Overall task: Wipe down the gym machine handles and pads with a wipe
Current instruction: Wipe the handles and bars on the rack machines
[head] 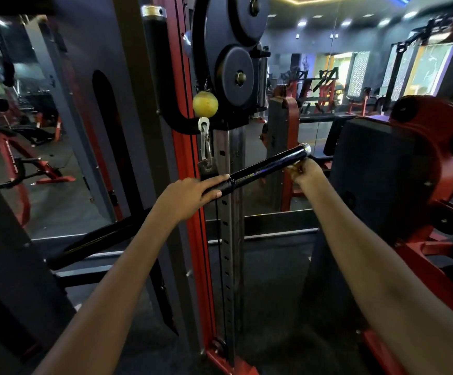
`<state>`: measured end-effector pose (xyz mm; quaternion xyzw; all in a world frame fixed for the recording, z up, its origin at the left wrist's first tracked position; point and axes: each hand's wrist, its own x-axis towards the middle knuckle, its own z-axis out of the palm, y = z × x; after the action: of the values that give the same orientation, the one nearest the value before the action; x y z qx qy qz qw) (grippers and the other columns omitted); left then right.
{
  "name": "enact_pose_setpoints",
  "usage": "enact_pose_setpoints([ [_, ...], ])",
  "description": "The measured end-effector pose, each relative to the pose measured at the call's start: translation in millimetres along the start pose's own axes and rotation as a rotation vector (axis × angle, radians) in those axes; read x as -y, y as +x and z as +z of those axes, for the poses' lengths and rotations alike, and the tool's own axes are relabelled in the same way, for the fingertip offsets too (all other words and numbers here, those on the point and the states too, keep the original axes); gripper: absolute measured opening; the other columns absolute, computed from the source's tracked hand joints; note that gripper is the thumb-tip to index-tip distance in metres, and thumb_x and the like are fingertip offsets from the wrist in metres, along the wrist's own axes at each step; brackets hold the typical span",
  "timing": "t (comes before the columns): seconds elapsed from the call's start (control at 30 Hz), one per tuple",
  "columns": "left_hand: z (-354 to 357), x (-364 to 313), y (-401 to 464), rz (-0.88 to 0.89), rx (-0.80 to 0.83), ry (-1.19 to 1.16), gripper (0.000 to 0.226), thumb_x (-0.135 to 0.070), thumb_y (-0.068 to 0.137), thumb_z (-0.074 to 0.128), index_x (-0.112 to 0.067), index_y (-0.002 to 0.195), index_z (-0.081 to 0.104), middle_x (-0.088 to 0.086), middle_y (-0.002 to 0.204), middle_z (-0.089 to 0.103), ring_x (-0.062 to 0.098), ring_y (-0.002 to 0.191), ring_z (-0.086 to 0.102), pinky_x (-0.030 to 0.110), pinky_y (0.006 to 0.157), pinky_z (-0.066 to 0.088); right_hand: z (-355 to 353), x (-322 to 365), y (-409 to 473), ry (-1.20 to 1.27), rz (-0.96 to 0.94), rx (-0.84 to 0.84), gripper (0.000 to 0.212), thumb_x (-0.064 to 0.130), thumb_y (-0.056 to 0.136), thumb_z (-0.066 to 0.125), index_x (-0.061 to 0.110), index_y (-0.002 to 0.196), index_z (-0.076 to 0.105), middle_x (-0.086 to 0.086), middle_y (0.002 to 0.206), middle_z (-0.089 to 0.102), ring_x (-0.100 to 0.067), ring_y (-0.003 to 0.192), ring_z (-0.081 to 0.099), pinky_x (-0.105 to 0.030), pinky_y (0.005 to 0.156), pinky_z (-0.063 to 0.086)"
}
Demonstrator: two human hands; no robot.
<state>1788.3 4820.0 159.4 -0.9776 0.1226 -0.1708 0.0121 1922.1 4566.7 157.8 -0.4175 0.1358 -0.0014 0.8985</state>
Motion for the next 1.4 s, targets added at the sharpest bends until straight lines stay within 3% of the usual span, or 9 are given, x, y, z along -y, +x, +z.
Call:
enact_pose_setpoints([
  [0.17, -0.2, 0.7, -0.7, -0.011, 0.001, -0.019, 0.049, -0.050, 0.101, 0.027, -0.049, 0.149, 0.016, 0.001, 0.087, 0.049, 0.015, 0.079, 0.052, 0.027, 0.072, 0.042, 8.9, -26.2, -24.3, 0.124, 0.048, 0.034, 0.028, -0.004, 0.097, 0.034, 0.006, 0.073, 0.045, -0.004, 0.049, 0.052, -0.009, 0.043, 0.051, -0.016, 0.052, 0.048],
  [0.3, -1.4, -2.7, -2.5, -0.024, -0.016, -0.042, 0.048, -0.050, 0.101, 0.029, -0.049, 0.148, 0.019, 0.000, 0.082, 0.049, 0.014, 0.074, 0.050, 0.027, 0.069, 0.040, 24.4, -68.4, -49.0, 0.111, 0.167, 0.233, 0.030, -0.004, 0.097, 0.031, 0.004, 0.075, 0.050, -0.004, 0.044, 0.054, -0.011, 0.040, 0.057, -0.026, 0.079, 0.055],
  [0.63, -14.6, -12.9, -6.0, 0.026, 0.025, 0.010, 0.048, -0.049, 0.101, 0.029, -0.048, 0.148, 0.021, -0.007, 0.076, 0.041, 0.015, 0.077, 0.052, 0.029, 0.074, 0.042, 0.2, -90.9, -80.1, -0.119, 0.216, 0.377, 0.025, -0.003, 0.094, 0.034, -0.005, 0.107, 0.056, -0.021, 0.096, 0.066, -0.025, 0.081, 0.068, -0.037, 0.080, 0.056],
  [0.73, -16.8, -13.2, -5.4, 0.035, 0.050, 0.019, 0.047, -0.049, 0.101, 0.030, -0.048, 0.148, 0.021, -0.012, 0.067, 0.032, 0.012, 0.072, 0.045, 0.031, 0.078, 0.045, -18.8, -71.7, -72.9, -0.163, -0.097, 0.013, 0.022, 0.003, 0.095, 0.047, 0.001, 0.115, 0.057, -0.012, 0.097, 0.067, -0.015, 0.076, 0.067, -0.026, 0.071, 0.056],
  [0.8, -16.3, -11.2, -4.3, 0.032, 0.069, 0.012, 0.048, -0.050, 0.101, 0.030, -0.047, 0.148, 0.021, -0.011, 0.066, 0.035, 0.010, 0.070, 0.045, 0.028, 0.074, 0.044, -28.3, -68.6, -69.8, -0.481, -0.598, -0.204, 0.028, 0.000, 0.094, 0.047, 0.005, 0.121, 0.057, -0.005, 0.108, 0.063, -0.010, 0.091, 0.061, -0.024, 0.081, 0.054],
  [0.97, -14.7, -9.8, -2.9, 0.027, 0.075, -0.022, 0.049, -0.051, 0.100, 0.031, -0.046, 0.148, 0.024, -0.009, 0.068, 0.041, 0.004, 0.058, 0.043, 0.026, 0.068, 0.040, -37.4, -115.6, -55.0, -1.265, -1.462, 0.558, 0.054, -0.003, 0.091, 0.026, 0.004, 0.145, 0.030, -0.016, 0.151, 0.030, -0.027, 0.139, 0.031, -0.039, 0.115, 0.028],
  [1.03, -15.0, -8.8, -3.4, 0.034, 0.078, -0.047, 0.049, -0.051, 0.100, 0.033, -0.046, 0.148, 0.025, -0.007, 0.069, 0.047, 0.000, 0.056, 0.043, 0.025, 0.068, 0.040, -43.0, -111.0, -40.3, -1.417, -1.603, 0.627, 0.060, -0.006, 0.085, 0.026, 0.002, 0.145, 0.028, -0.014, 0.153, 0.023, -0.025, 0.144, 0.016, -0.038, 0.119, 0.014],
  [1.27, -18.7, -6.9, -4.1, 0.033, 0.110, -0.087, 0.046, -0.048, 0.100, 0.036, -0.049, 0.145, 0.027, 0.002, 0.069, 0.056, 0.003, 0.052, 0.048, 0.022, 0.065, 0.038, -49.0, -41.0, 10.6, -1.528, -1.314, 0.105, 0.051, -0.011, 0.085, 0.050, 0.006, 0.133, 0.050, -0.014, 0.140, 0.045, -0.031, 0.135, 0.037, -0.045, 0.109, 0.034],
  [1.4, -17.9, -9.7, -2.8, 0.005, 0.108, 0.001, 0.048, -0.050, 0.101, 0.031, -0.047, 0.148, 0.024, -0.004, 0.066, 0.044, 0.006, 0.060, 0.043, 0.026, 0.070, 0.040, -34.2, -1.3, 24.0, -1.613, -1.057, 0.008, 0.020, 0.004, 0.087, 0.057, 0.007, 0.106, 0.063, -0.013, 0.106, 0.064, -0.029, 0.097, 0.063, -0.039, 0.079, 0.055],
])
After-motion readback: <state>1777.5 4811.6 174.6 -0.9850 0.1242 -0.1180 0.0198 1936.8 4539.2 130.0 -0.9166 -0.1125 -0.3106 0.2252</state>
